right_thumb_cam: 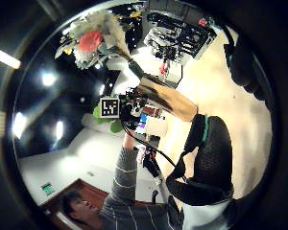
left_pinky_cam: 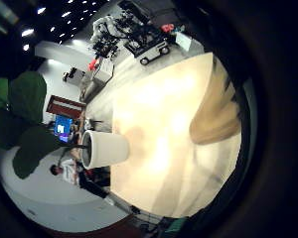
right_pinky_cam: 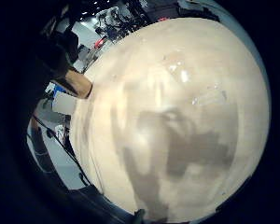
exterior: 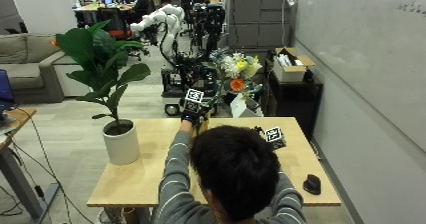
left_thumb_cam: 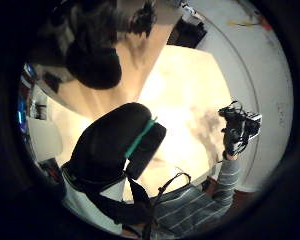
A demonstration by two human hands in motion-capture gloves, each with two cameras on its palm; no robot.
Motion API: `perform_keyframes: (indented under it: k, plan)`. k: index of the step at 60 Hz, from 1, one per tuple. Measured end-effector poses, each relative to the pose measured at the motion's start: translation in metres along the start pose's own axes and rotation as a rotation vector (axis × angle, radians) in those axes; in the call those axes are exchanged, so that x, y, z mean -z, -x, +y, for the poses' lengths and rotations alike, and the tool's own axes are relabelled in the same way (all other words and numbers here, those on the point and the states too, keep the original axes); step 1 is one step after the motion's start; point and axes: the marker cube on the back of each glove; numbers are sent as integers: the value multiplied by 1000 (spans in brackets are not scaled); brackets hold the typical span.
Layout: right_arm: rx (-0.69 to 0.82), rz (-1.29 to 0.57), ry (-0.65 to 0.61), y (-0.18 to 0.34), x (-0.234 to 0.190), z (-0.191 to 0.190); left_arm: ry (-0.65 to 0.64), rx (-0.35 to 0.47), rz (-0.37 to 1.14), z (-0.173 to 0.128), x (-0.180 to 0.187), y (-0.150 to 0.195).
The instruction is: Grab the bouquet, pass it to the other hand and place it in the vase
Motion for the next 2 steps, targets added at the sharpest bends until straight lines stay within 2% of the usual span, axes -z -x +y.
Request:
perform_keyframes:
  k: [2]
  plan:
    - [-26, -35, 21, 4, -1, 3, -16, 0, 16, 0, -1, 2]
